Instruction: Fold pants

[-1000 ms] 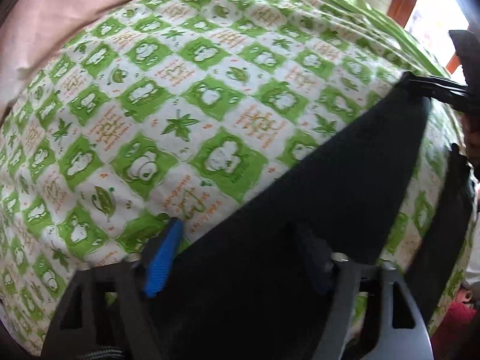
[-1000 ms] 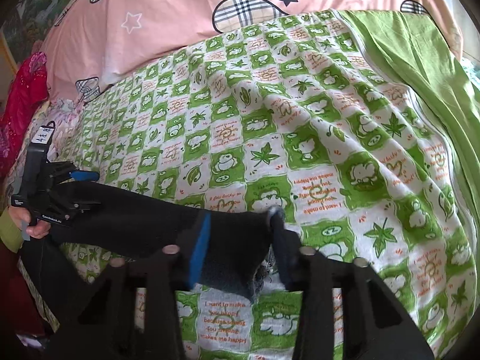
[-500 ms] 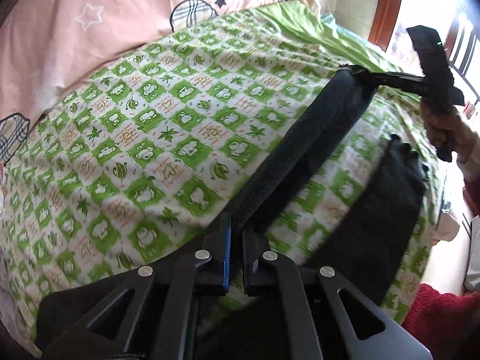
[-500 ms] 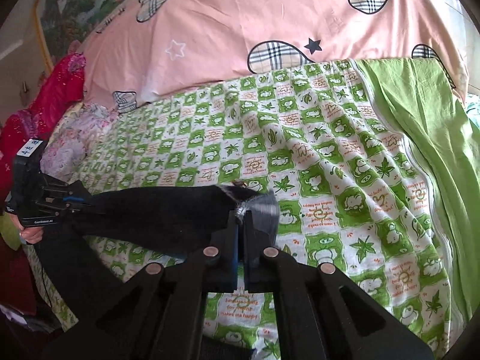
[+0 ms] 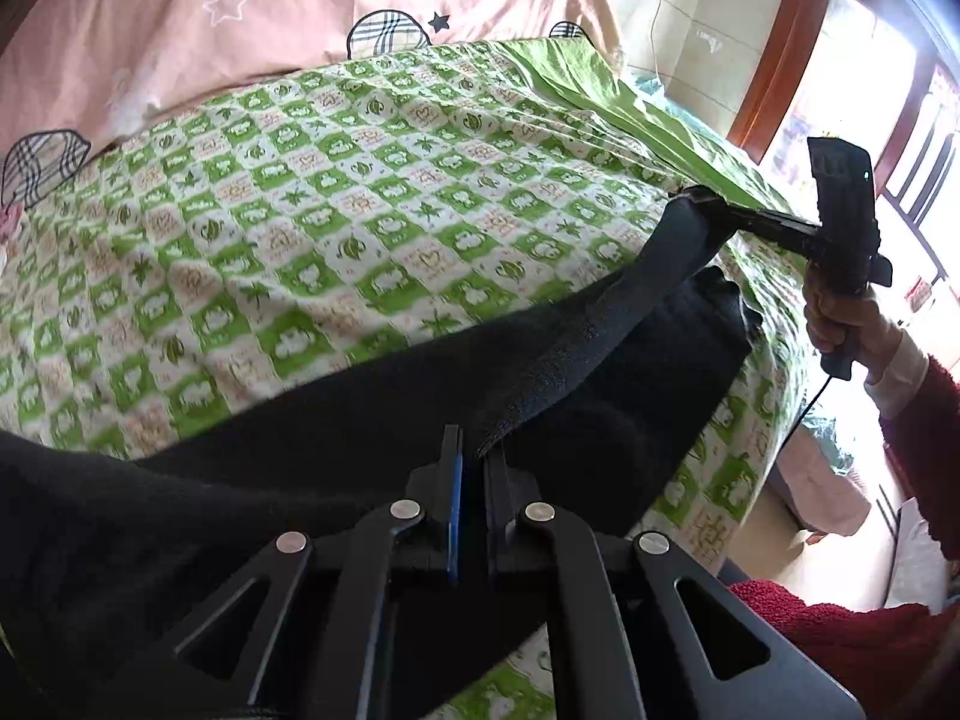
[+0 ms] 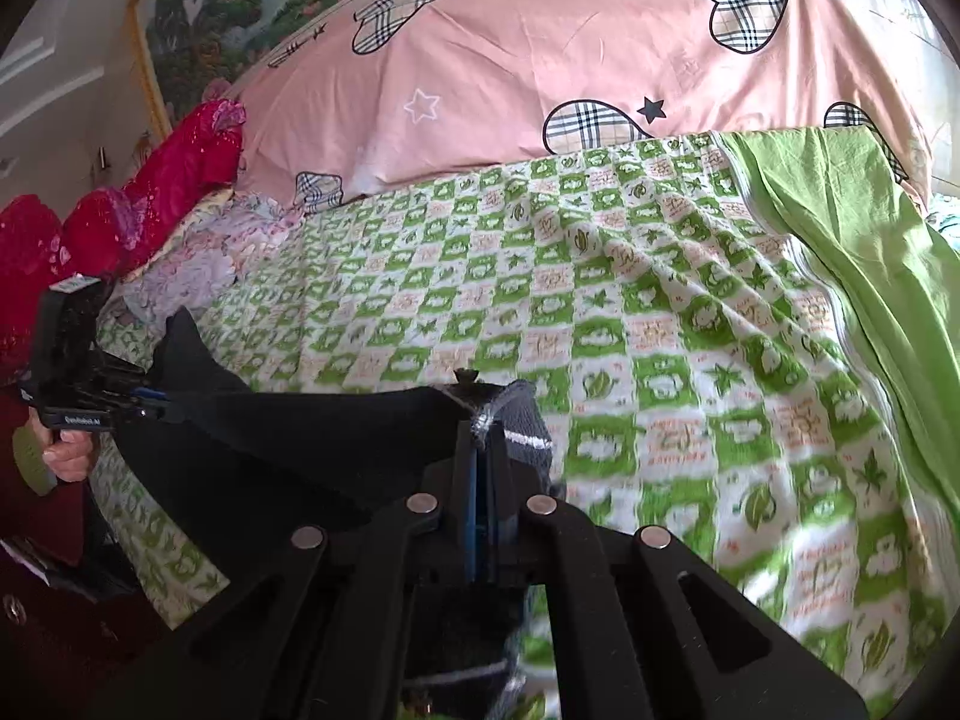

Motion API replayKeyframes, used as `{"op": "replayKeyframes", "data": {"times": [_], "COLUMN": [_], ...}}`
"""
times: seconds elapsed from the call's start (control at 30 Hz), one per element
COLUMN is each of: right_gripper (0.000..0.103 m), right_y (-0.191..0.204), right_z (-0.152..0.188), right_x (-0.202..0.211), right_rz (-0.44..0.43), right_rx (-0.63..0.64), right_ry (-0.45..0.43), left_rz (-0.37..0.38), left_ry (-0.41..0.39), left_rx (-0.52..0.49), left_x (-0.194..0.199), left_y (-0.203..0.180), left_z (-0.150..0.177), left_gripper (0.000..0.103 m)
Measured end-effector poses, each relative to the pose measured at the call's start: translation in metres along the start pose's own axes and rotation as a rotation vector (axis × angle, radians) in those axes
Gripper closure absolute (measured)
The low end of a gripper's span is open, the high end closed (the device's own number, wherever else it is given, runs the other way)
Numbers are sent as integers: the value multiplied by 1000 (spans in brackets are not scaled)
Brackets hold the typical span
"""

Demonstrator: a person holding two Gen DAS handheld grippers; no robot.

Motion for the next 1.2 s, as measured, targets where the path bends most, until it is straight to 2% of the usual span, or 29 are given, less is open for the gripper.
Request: {"op": "replayKeyframes", "data": {"times": [0.17, 0.4, 0.63, 0.77, 0.87, 0.93, 0.97, 1.03, 1.07, 1.1, 1.2], "right_gripper": [100, 100, 100, 98, 97, 95, 92, 78, 64, 60, 60], "right_y": [4, 4, 11, -5, -10, -2, 5, 23, 33, 46, 89], "right_z": [27, 45, 60, 74, 73, 65, 59, 46, 40, 33, 18], "right_x": [3, 12, 18, 28, 50, 61, 64, 65, 60, 56, 29], "right_rz": [26, 73, 122, 252, 290, 304, 291, 237, 205, 162, 27], "right_rx": [7, 2, 8, -60, -128, -129, -128, -124, -120, -109, -64], "right_ry": [29, 57, 121, 210, 162, 122, 94, 43, 22, -3, -13], "left_rz": [0, 11, 4, 36, 36, 22, 21, 18, 4, -10, -36], "left_ry": [3, 34, 62, 75, 69, 59, 51, 36, 24, 13, -10], "left_rx": [-4, -20, 27, 59, 68, 83, 99, 136, 165, 201, 315], "left_x": [-2, -9, -25, -23, -15, -8, -1, 10, 18, 25, 43], "left_y": [-13, -25, -24, -22, -23, -22, -19, -10, -3, 6, 33], "left_z": [21, 43, 62, 74, 84, 90, 94, 99, 103, 107, 117], "left_gripper": [100, 98, 94, 78, 68, 62, 59, 53, 51, 51, 51]}}
Point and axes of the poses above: each gripper's, at about its wrist camera, not at the fingertips, and x roughly against the way its jaws point, y to its left, z to its underside, the point moved 2 cm from there along -x, roughly the way its jaws point, and after that the axes turned 10 degrees about x, right-handed, at the moved point
